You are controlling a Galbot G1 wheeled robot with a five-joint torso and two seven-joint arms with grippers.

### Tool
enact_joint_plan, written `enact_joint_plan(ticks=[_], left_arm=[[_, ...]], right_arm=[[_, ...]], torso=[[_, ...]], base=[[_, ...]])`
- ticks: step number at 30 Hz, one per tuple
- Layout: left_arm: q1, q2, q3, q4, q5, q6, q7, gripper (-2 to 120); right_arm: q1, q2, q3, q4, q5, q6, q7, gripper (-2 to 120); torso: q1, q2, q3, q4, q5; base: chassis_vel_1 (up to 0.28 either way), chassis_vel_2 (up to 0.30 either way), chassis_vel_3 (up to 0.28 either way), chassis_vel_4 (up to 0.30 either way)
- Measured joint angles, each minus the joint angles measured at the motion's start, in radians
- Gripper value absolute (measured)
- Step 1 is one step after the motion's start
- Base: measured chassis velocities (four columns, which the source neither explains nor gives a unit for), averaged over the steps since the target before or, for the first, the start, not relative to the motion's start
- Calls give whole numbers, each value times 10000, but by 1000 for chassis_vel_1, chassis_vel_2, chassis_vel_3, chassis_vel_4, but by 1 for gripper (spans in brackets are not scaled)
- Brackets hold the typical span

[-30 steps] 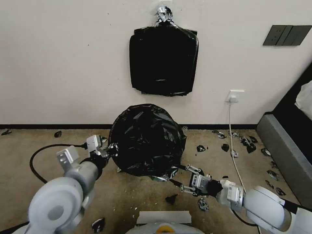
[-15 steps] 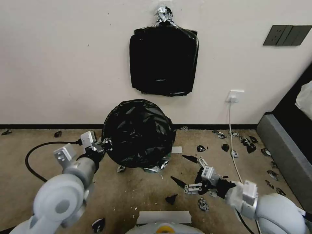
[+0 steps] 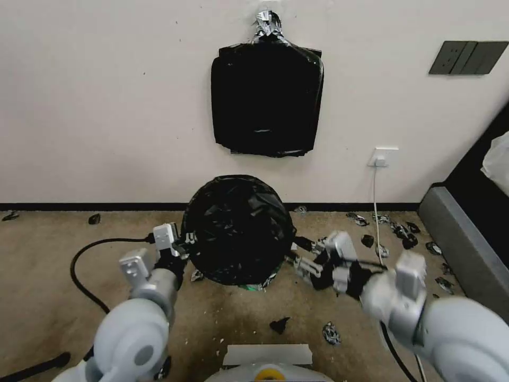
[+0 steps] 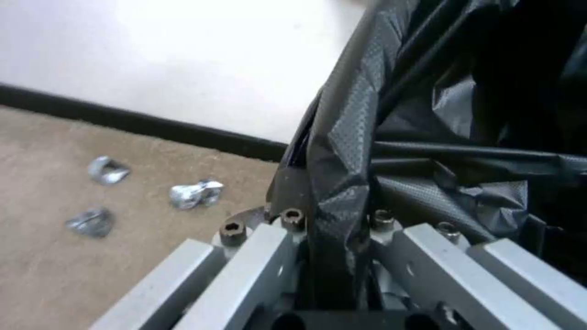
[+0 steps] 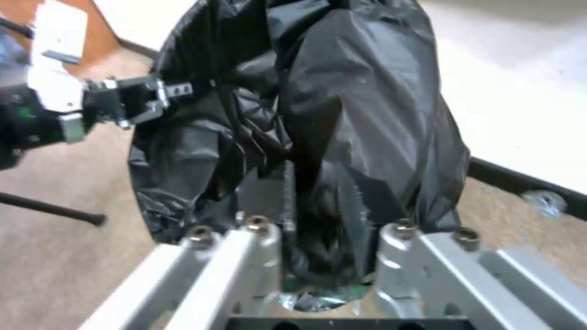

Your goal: Place a trash bag onto the trash bin.

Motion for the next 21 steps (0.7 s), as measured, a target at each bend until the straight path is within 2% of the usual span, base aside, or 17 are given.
enact_joint_plan(ticks=[1,2,4,6,8,11,12,13,17,21], left_arm=[[0,0,0,0,0,0,0,4],[-386,37,454,188,203,18,6,4],[-626,-10,926,422,494,50,5,4],[-680,-108,1151,542,699,93,5,4],[-659,-303,1312,680,1109,203,-19,4],[-620,-344,1380,709,1290,272,-37,4],[-612,-315,1410,724,1412,309,-44,4],[-612,-315,1410,724,1412,309,-44,4],[-596,-170,1415,744,1524,343,-52,4],[-541,-149,1408,739,1541,352,-50,4]], right_arm=[[0,0,0,0,0,0,0,18],[208,183,-202,-13,225,-460,479,12],[513,417,-701,-28,310,-765,815,2],[792,608,-1108,-80,325,-969,1070,0],[1587,1030,-1881,-408,437,-1242,1575,0],[2213,1369,-2447,-742,555,-1402,2031,0],[2791,1663,-3029,-1018,732,-1548,2478,0],[2791,1663,-3029,-1018,732,-1548,2478,0],[3988,2612,-4239,-1720,1351,-1841,3794,0],[4357,3056,-4622,-2063,1462,-1936,4283,0]], torso=[[0,0,0,0,0],[0,0,0,-8,-1],[0,0,0,-9,4],[0,0,0,-10,-2],[-1,0,0,-5,1],[0,0,0,-5,0],[0,0,0,-6,-1],[0,0,0,-6,-1],[0,0,0,-6,-1],[-1,0,0,-4,1]], base=[[0,0,0,0],[0,0,0,0],[0,0,0,0],[0,0,0,0],[0,0,0,0],[0,0,0,0],[0,0,0,0],[0,0,0,0],[0,0,0,0],[0,0,0,0]])
